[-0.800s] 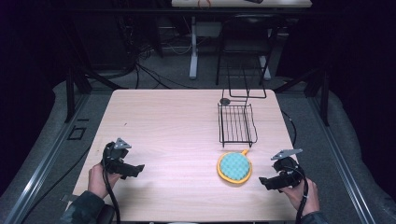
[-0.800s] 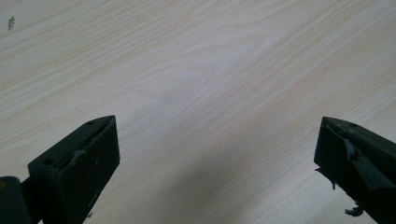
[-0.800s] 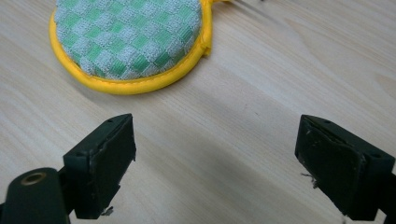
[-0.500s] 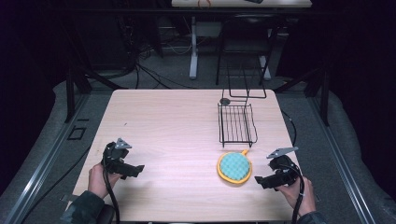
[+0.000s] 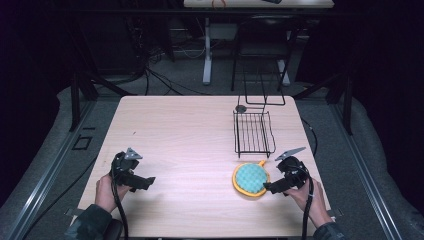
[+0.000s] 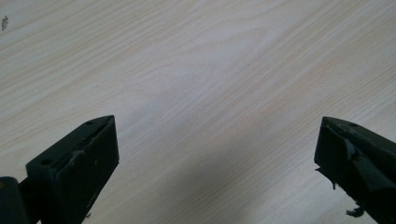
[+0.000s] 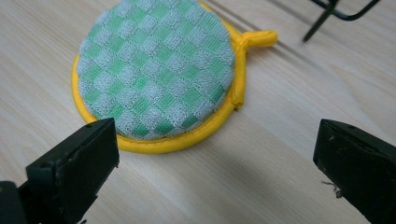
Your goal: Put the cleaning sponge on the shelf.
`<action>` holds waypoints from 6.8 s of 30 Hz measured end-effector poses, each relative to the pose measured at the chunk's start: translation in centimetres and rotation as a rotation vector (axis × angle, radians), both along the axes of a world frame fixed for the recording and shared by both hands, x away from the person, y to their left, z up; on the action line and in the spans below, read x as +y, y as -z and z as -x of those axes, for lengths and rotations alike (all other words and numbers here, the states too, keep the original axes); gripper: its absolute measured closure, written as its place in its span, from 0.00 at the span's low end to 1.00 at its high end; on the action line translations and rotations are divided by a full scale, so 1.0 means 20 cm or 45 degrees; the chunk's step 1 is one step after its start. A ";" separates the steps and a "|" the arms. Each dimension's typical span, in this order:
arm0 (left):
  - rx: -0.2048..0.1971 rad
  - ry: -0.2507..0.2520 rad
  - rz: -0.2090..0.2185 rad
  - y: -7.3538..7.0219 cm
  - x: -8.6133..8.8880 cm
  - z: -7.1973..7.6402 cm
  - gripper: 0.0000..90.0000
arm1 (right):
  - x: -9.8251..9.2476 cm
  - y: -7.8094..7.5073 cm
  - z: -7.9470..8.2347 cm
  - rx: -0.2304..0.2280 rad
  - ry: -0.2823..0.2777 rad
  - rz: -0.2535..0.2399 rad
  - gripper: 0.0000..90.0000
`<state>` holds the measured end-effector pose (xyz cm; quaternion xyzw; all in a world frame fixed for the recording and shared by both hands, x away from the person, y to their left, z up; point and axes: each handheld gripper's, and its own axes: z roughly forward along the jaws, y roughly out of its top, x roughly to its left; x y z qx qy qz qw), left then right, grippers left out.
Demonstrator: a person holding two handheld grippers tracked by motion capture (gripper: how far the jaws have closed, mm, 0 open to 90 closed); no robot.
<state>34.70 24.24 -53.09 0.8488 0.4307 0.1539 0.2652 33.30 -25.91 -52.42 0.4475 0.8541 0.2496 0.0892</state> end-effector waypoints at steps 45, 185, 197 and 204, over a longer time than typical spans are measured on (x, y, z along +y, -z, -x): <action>0.089 0.037 -0.048 0.03 -0.02 -0.02 0.00 | 0.09 0.14 -0.19 0.233 0.057 -0.185 0.67; 0.091 0.054 -0.077 0.04 -0.03 -0.02 0.00 | 0.08 -0.34 -0.37 -0.486 0.222 -0.117 0.78; 0.091 0.056 -0.076 0.04 -0.03 -0.02 0.00 | 0.11 -0.26 -0.44 -0.503 0.272 -0.079 0.77; 0.089 0.058 -0.069 0.04 -0.03 -0.02 0.01 | 0.12 -0.21 -0.47 -0.520 0.290 -0.073 0.77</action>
